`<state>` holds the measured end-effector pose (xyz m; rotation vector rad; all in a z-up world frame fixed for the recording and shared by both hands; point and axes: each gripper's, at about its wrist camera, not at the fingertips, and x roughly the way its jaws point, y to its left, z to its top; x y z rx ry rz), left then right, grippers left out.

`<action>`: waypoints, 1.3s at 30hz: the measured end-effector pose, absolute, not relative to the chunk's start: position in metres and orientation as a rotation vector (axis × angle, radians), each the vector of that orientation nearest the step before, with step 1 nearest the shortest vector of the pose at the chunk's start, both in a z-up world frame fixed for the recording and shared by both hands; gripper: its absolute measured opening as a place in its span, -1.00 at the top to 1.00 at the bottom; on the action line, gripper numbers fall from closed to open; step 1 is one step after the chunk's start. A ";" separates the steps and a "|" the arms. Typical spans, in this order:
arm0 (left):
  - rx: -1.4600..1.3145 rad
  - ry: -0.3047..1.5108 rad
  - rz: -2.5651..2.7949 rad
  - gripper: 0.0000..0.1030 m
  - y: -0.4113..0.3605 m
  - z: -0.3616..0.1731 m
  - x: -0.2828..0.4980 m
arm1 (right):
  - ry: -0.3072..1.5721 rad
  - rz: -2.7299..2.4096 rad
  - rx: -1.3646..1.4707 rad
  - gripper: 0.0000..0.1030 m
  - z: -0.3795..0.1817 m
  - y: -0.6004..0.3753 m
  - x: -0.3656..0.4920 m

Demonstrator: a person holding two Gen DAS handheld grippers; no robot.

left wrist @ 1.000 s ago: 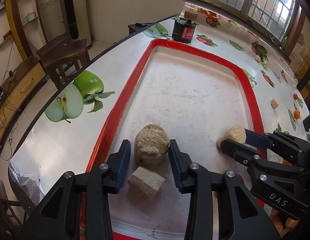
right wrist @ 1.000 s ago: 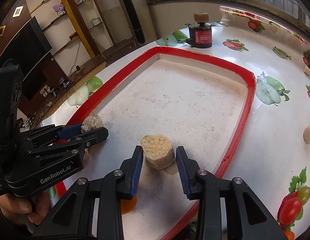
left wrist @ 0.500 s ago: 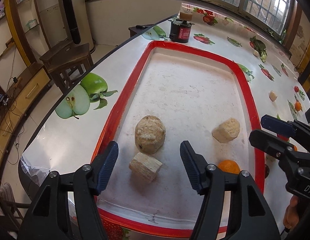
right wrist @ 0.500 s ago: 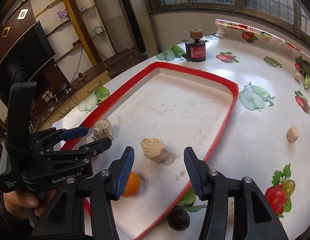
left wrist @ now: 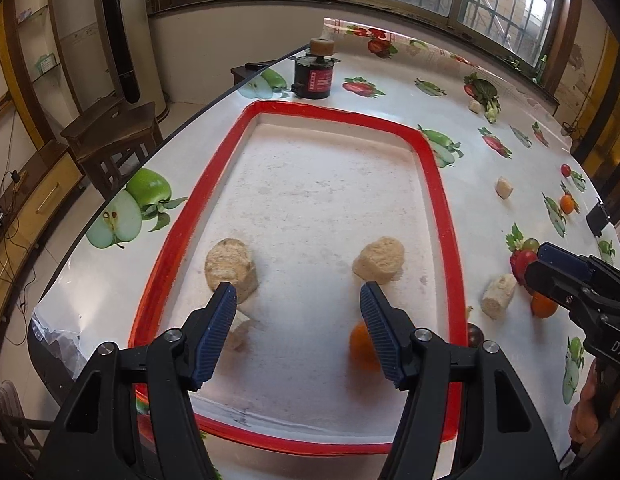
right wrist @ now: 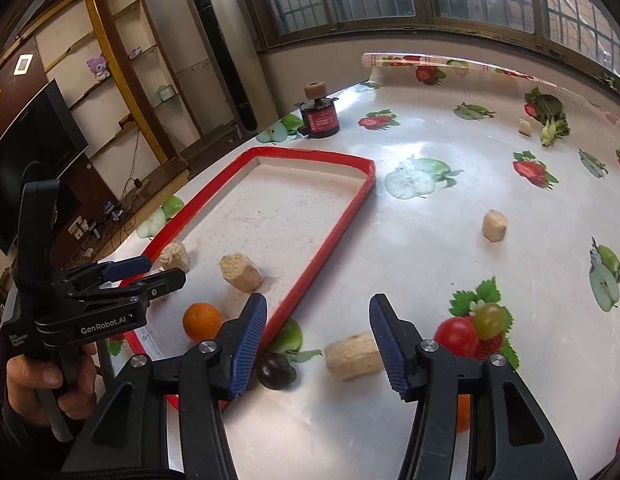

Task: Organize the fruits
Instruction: 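Move both open tools back toward the fruit on the table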

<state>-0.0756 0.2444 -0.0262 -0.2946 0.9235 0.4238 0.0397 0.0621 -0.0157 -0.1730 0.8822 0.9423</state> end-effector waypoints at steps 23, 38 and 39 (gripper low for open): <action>-0.213 0.931 0.230 -0.23 0.154 -0.013 -0.034 | 0.897 0.761 -0.070 -0.08 -0.020 -0.039 0.072; -0.090 1.001 0.136 -0.28 0.116 -0.034 -0.005 | 0.890 0.657 -0.049 -0.08 -0.024 -0.080 0.098; -0.080 1.007 0.128 -0.28 0.114 -0.035 -0.003 | 0.888 0.642 -0.047 -0.08 -0.024 -0.084 0.103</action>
